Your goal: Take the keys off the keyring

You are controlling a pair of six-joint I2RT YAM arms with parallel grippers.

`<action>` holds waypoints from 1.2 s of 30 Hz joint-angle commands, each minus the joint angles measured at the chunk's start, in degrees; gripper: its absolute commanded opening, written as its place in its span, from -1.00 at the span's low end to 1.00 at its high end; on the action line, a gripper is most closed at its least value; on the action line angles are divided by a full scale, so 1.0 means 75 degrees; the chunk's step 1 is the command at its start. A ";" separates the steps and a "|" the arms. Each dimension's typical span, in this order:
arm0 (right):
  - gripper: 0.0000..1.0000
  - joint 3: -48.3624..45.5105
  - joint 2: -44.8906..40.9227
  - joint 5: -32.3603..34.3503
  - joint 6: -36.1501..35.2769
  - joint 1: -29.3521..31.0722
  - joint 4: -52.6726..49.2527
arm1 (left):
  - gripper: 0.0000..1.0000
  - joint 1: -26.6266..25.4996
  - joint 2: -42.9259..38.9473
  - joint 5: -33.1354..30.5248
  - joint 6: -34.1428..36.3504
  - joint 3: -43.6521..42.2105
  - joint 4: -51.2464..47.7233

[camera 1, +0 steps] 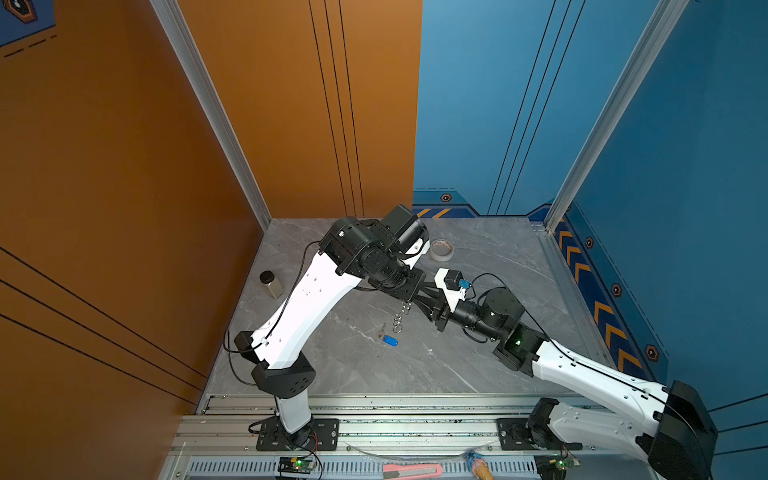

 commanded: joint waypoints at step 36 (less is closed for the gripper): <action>-0.93 -0.0156 -0.0811 0.0994 -0.1434 0.0346 -0.1080 | -1.00 0.0371 0.0150 -0.0061 -0.0106 0.0507 -0.0075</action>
